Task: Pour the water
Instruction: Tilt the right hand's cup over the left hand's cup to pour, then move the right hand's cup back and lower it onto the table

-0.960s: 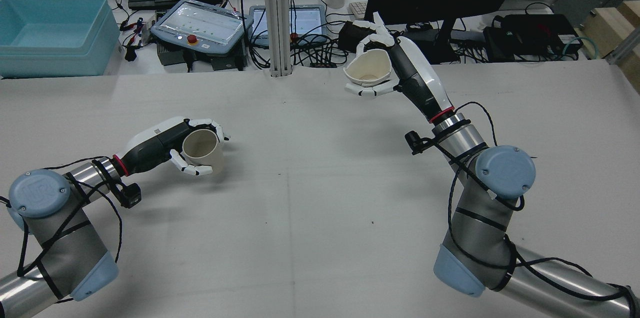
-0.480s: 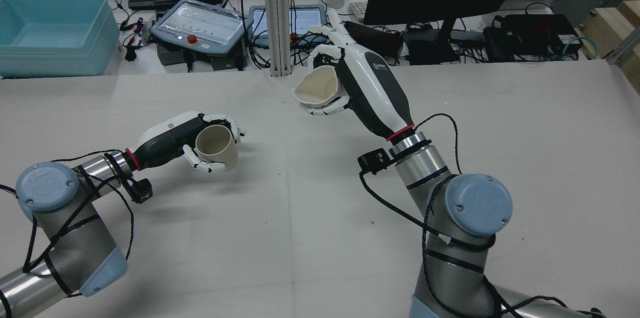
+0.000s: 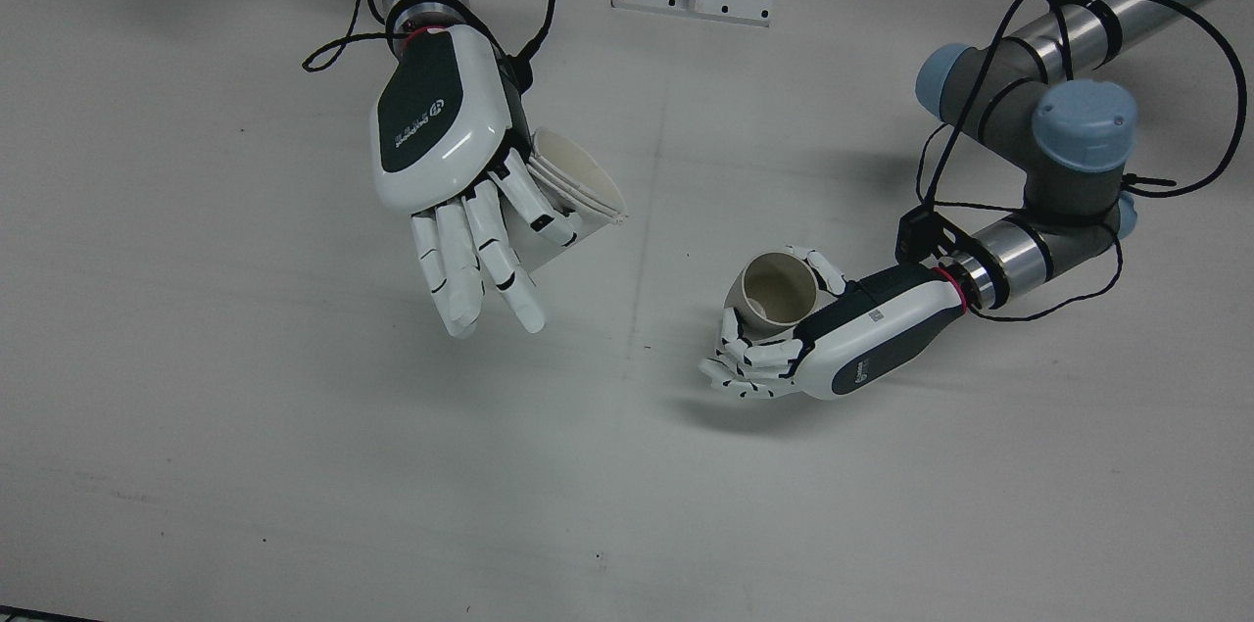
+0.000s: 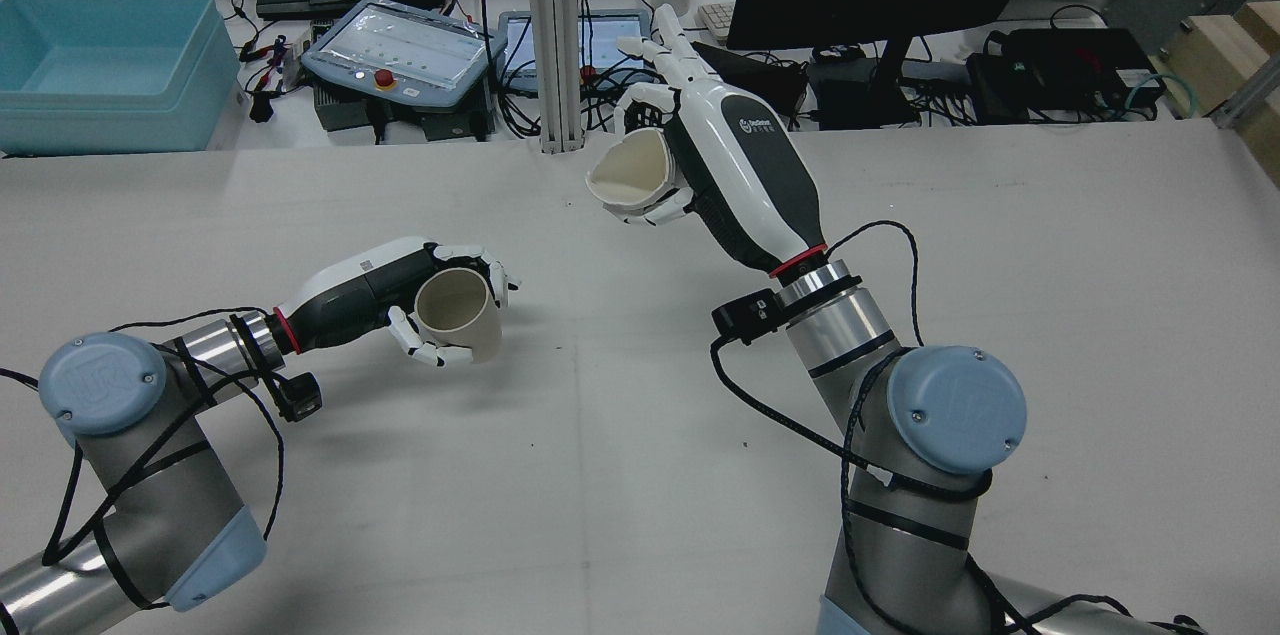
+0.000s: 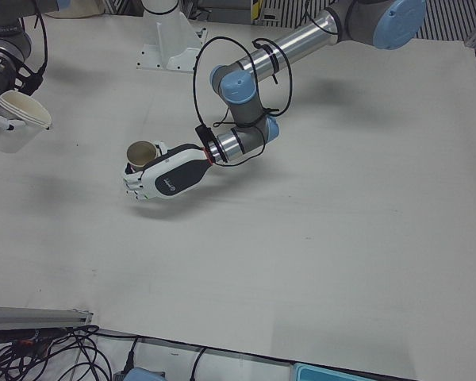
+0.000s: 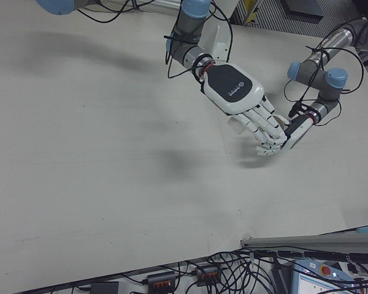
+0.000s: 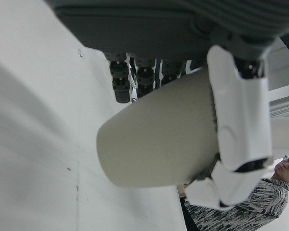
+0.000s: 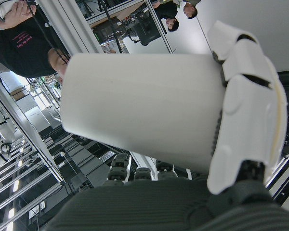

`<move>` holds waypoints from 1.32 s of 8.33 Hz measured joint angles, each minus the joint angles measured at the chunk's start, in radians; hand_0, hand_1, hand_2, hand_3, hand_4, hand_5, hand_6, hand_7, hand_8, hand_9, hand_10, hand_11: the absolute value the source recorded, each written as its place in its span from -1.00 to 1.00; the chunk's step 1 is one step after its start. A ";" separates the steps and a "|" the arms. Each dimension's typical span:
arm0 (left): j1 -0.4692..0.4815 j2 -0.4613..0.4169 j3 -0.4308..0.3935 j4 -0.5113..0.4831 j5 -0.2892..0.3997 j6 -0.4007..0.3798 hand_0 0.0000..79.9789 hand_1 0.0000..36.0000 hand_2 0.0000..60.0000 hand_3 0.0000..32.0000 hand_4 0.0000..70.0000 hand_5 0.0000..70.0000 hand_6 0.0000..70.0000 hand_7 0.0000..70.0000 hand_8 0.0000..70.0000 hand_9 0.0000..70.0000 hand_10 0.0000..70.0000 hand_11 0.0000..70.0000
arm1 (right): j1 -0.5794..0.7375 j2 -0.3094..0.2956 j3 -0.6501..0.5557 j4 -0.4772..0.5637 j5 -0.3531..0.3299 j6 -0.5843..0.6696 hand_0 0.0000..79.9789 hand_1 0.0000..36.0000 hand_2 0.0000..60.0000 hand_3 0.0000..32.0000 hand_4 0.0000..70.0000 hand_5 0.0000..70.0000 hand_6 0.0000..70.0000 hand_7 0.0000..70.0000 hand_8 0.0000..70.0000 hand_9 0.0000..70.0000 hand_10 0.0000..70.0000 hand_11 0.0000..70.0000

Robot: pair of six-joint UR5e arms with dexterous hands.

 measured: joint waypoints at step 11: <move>-0.014 -0.022 -0.014 -0.014 0.035 -0.003 0.39 1.00 1.00 -1.00 0.43 1.00 -0.19 0.19 -0.50 -0.25 -0.65 -0.43 | 0.011 -0.070 0.133 -0.205 -0.006 -0.024 0.32 0.07 -0.38 -1.00 0.26 0.18 -0.68 -0.61 -0.97 -0.96 -0.75 -0.60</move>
